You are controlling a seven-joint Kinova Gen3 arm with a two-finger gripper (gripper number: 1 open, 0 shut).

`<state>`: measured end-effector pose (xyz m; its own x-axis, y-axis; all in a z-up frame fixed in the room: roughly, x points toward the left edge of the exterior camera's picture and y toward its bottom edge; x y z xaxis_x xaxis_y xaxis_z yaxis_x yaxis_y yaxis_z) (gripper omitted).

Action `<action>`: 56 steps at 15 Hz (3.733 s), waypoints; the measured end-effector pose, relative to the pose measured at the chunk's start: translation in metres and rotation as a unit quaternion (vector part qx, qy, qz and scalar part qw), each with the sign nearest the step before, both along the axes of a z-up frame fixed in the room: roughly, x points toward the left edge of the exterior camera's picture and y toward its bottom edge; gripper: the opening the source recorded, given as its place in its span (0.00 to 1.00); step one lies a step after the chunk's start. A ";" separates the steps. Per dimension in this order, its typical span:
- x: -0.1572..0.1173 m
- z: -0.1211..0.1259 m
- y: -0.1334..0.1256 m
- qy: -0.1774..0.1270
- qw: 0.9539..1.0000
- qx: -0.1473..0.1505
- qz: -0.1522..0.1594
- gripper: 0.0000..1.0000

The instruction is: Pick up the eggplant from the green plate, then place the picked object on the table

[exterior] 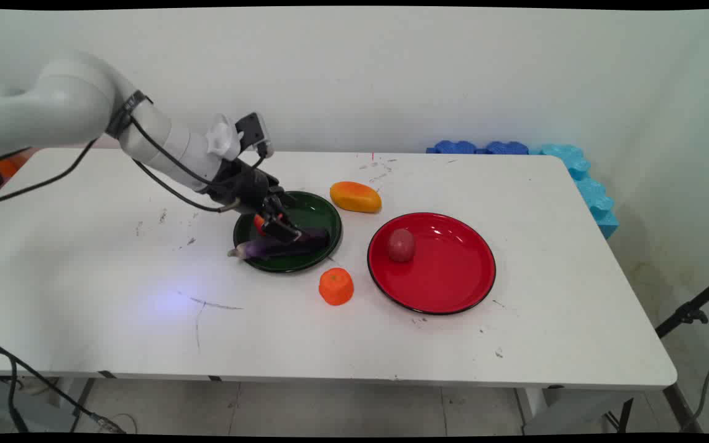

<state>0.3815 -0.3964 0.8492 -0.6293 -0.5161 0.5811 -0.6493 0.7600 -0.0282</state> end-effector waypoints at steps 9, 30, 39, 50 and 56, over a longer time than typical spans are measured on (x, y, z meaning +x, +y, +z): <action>0.007 -0.030 -0.015 -0.002 1.000 0.007 -0.007 1.00; -0.002 -0.029 -0.029 -0.019 0.998 0.008 -0.058 0.00; -0.053 0.042 -0.002 0.008 0.997 -0.003 -0.082 0.00; -0.093 0.032 0.055 0.005 0.984 0.013 -0.176 0.00; -0.099 0.001 0.060 0.006 0.977 0.015 -0.213 0.00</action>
